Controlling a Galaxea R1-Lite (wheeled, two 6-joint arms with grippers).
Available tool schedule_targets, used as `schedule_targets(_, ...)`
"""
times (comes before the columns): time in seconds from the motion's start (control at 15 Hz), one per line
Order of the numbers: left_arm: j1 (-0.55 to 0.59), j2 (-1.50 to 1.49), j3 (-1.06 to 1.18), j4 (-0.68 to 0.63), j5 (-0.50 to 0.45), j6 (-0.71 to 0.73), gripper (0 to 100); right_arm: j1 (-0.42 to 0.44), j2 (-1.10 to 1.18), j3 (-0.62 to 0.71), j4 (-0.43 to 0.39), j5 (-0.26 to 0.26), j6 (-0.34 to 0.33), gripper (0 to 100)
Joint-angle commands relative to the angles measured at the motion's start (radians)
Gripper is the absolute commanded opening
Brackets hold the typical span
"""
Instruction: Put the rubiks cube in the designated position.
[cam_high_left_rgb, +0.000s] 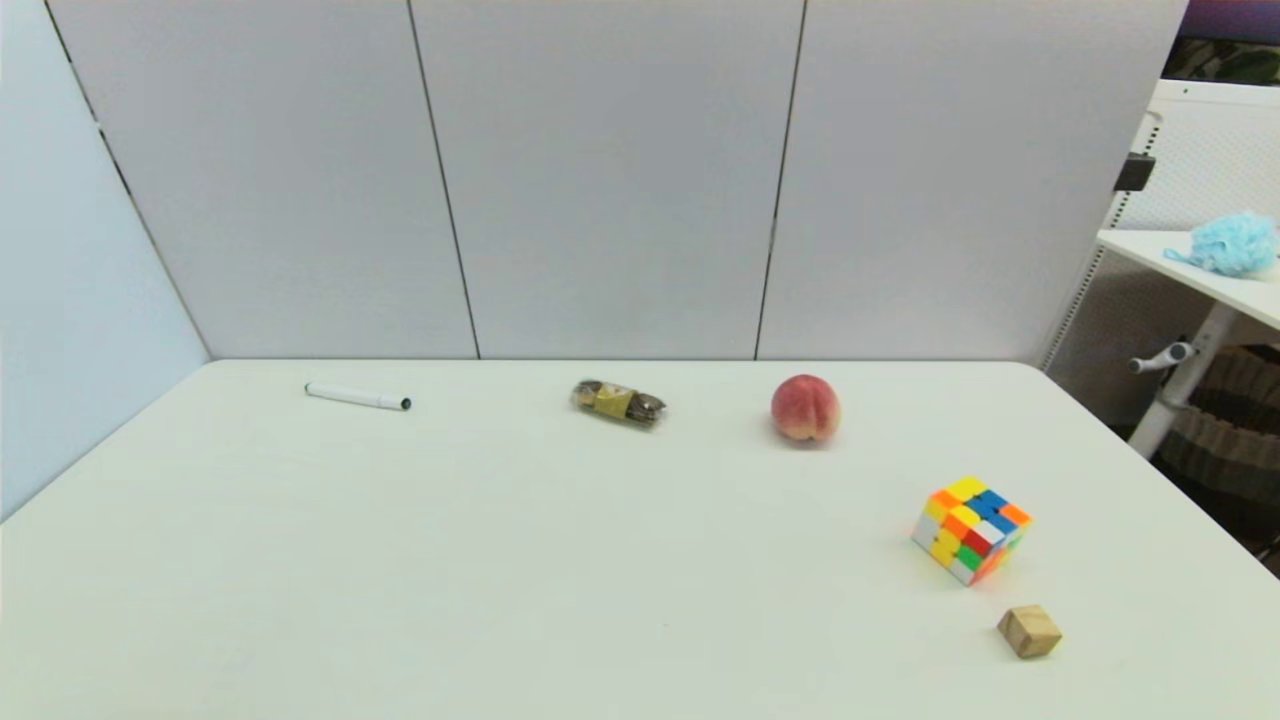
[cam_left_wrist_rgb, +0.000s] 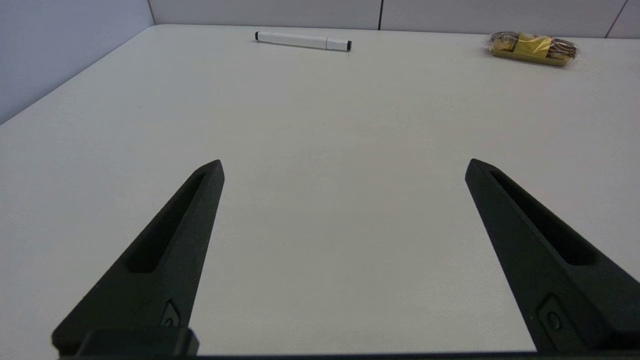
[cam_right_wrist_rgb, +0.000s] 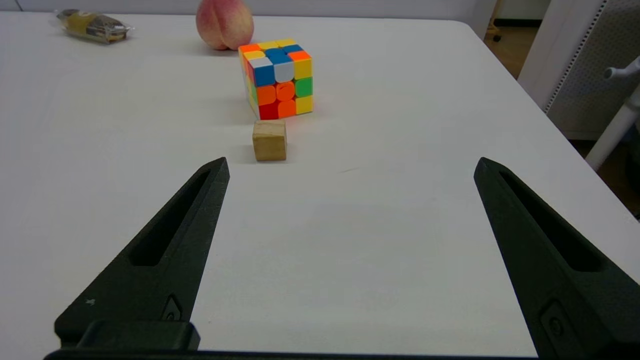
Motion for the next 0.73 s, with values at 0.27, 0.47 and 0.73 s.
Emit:
schedule_targets(0.27,0.0,0.002,0.0,0.001,0.0,-0.001,100,0.001,0.002,0.001,0.0,-0.025,0.026,100)
schedule_targets(0.47,0.0,0.002,0.0,0.001,0.0,-0.001,100,0.001,0.002,0.003,-0.001,-0.025,0.026,100)
schedule_targets(0.73,0.0,0.002,0.0,0.001,0.0,-0.001,100,0.001,0.002,0.003,-0.001,-0.025,0.026,100)
